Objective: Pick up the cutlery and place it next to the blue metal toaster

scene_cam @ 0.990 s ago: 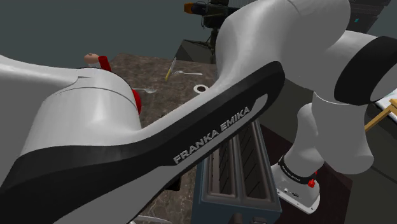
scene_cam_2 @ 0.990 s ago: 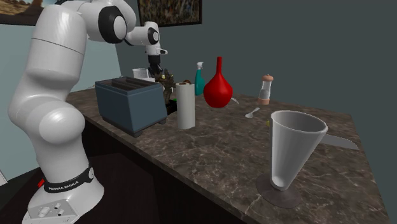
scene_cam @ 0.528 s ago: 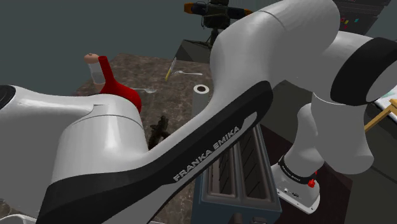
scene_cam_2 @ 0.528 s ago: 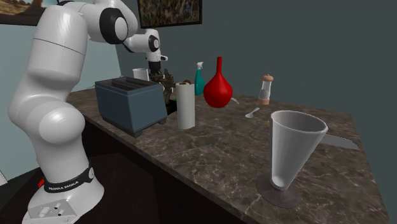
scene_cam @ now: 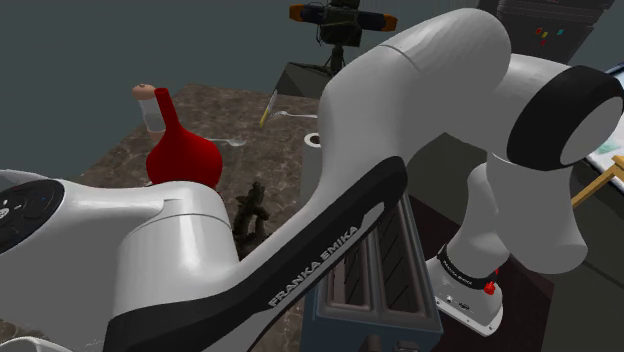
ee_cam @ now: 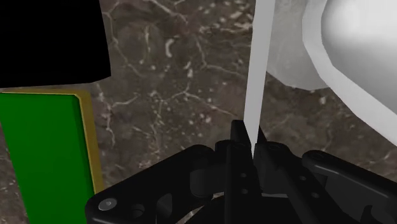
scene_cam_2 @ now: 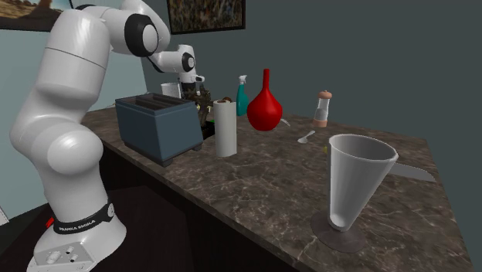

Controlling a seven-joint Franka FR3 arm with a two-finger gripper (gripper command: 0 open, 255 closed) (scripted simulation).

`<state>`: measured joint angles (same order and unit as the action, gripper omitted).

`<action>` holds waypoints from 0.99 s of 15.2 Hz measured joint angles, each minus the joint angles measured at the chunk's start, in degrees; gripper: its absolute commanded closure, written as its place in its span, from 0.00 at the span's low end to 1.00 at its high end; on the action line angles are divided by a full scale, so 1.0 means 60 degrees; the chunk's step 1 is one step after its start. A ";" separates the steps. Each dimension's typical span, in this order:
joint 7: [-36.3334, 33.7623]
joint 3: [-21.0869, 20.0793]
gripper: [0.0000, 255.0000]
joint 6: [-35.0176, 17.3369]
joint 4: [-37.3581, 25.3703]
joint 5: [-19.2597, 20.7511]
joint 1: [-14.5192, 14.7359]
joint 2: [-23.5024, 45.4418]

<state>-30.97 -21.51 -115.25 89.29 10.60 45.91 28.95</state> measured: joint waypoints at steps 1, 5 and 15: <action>-0.0020 0.0012 1.00 -0.0102 0.0043 0.0025 0.0012 0.0062; -0.0047 0.0061 1.00 -0.0472 0.0202 0.0100 0.0013 0.0227; -0.0074 0.0067 0.00 -0.0531 0.0232 0.0104 0.0021 0.0209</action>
<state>-31.41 -21.11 -118.43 90.68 11.22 46.03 30.21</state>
